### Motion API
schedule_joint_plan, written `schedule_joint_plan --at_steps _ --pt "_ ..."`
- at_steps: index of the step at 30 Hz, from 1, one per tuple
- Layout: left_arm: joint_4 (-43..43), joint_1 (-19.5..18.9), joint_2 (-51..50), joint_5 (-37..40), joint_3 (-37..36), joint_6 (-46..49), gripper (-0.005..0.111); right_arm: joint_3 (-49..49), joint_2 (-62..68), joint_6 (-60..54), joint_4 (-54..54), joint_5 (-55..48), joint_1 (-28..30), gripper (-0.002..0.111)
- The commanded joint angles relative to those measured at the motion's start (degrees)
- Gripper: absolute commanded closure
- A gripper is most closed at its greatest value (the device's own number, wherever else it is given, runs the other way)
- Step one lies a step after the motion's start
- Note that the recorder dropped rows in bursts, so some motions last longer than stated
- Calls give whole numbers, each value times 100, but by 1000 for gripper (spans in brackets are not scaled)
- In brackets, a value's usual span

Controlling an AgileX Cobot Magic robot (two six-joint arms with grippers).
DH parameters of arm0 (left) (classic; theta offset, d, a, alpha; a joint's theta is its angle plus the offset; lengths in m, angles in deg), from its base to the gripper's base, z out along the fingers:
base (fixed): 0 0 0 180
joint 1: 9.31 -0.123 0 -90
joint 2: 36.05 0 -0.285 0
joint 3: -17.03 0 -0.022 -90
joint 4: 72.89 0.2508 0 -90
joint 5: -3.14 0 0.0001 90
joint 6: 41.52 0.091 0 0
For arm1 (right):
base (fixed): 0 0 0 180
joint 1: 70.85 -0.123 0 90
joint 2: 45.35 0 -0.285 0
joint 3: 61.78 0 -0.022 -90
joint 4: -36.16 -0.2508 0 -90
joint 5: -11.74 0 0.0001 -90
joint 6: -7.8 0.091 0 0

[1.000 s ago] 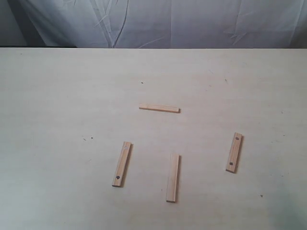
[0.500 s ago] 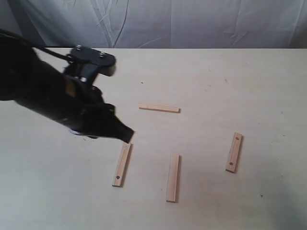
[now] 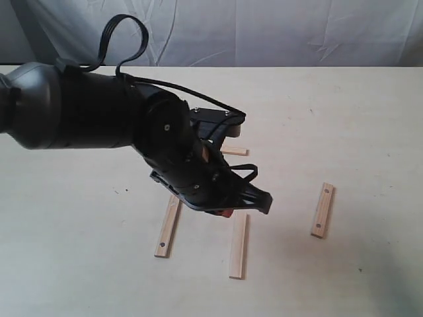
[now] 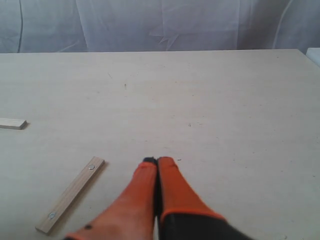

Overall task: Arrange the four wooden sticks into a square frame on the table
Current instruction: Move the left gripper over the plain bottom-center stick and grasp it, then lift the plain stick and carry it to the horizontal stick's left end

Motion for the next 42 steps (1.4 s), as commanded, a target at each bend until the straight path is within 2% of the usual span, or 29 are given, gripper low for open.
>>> schedule_joint_plan --at_steps 1,5,12,16,21,25,29,39,42 --pt "-290 17 -8 -90 44 -29 107 5 -31 0 -24 66 25 108" --pt "-324 149 -65 -143 44 -283 107 5 -31 0 -24 66 25 108" --pt "1587 735 -567 372 566 -2051 107 5 -31 0 -24 82 25 108" --pt "1456 767 -829 336 803 -2158 106 5 -31 0 -24 82 25 108" --pt "1456 767 -1084 391 808 -2181 91 5 -31 0 -24 82 25 108" --pt "1456 767 -1246 405 808 -2181 74 5 -31 0 -24 82 25 108" --pt "1468 767 -1282 349 808 -2181 66 5 -31 0 -24 82 25 108" --pt "1547 767 -1544 381 808 -2181 67 5 -31 0 -24 64 25 108" --pt "1547 767 -1569 459 808 -2181 78 5 -31 0 -24 64 25 108"
